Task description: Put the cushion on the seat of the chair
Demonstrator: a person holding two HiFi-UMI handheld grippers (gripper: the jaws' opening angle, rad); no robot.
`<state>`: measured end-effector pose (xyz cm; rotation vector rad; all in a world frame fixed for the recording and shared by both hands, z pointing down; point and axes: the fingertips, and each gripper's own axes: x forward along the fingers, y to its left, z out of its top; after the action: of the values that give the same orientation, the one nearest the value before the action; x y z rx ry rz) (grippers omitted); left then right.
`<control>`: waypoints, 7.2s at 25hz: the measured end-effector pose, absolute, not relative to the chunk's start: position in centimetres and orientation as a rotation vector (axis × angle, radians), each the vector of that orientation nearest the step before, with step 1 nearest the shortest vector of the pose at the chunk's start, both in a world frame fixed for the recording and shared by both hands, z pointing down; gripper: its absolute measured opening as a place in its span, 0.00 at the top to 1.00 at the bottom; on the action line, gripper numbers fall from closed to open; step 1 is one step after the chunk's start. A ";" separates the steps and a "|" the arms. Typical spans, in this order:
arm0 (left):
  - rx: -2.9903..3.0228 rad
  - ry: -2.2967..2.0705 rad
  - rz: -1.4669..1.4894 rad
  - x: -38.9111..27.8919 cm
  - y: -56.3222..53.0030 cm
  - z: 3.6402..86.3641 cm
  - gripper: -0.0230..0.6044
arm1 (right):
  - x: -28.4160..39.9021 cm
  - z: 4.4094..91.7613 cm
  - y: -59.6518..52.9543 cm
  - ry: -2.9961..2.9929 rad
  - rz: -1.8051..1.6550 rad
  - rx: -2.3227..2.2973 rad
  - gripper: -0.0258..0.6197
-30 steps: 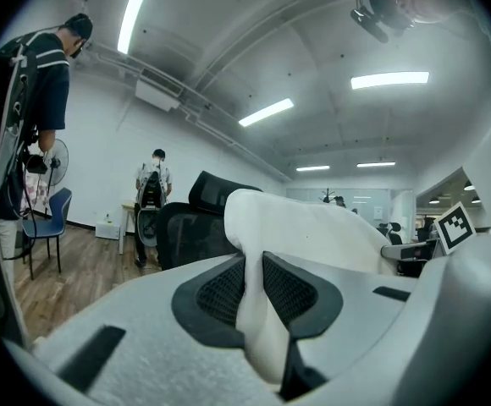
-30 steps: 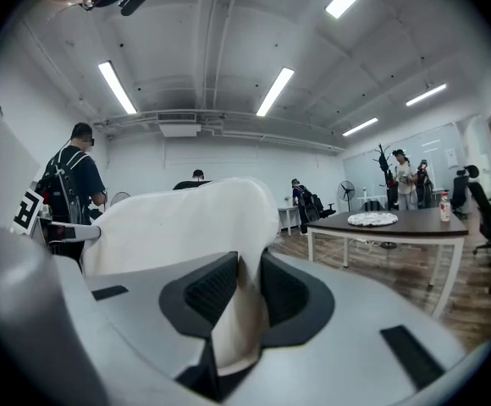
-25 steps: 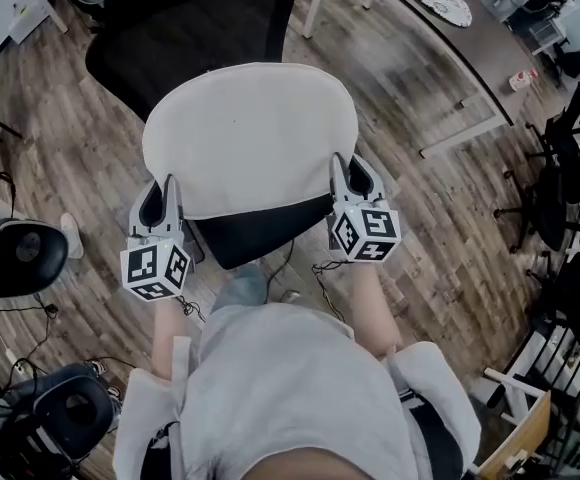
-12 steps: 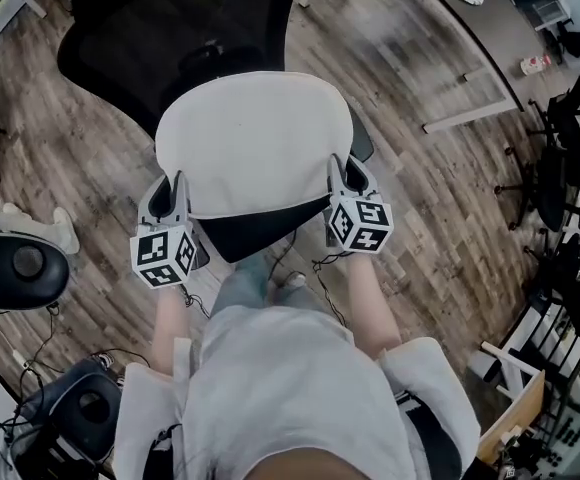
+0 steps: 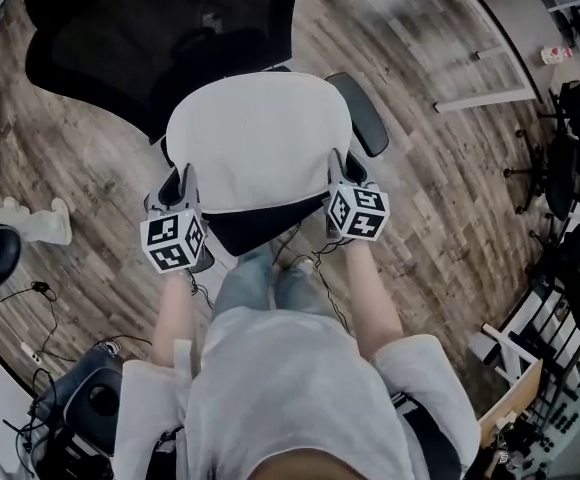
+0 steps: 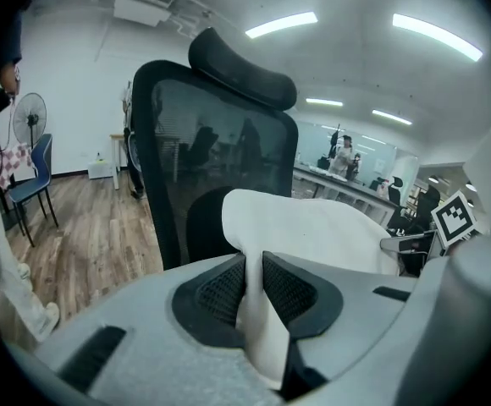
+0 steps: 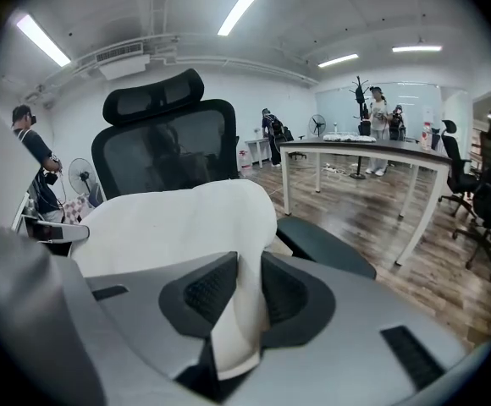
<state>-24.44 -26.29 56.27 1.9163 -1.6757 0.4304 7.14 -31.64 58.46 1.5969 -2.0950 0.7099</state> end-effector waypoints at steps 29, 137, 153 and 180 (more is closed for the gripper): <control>1.652 -1.603 0.653 -22.0 -29.5 71.4 0.86 | 9.2 73.0 -34.3 -1.899 0.835 1.469 0.85; 2.173 -1.957 0.285 -15.0 -16.2 39.6 0.94 | 6.0 40.7 -21.4 -2.544 0.274 1.458 0.92; 2.292 -2.066 0.155 -11.9 -12.1 31.1 0.94 | 9.2 33.1 -17.5 -2.654 0.104 1.468 0.92; 2.342 -2.179 0.050 -7.3 -5.2 24.9 0.94 | 15.3 26.3 -10.9 -2.761 -0.049 1.551 0.92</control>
<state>-7.29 -5.17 24.94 2.3423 -2.1785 0.0501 15.33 -10.86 26.28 1.5509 -2.7612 -0.0488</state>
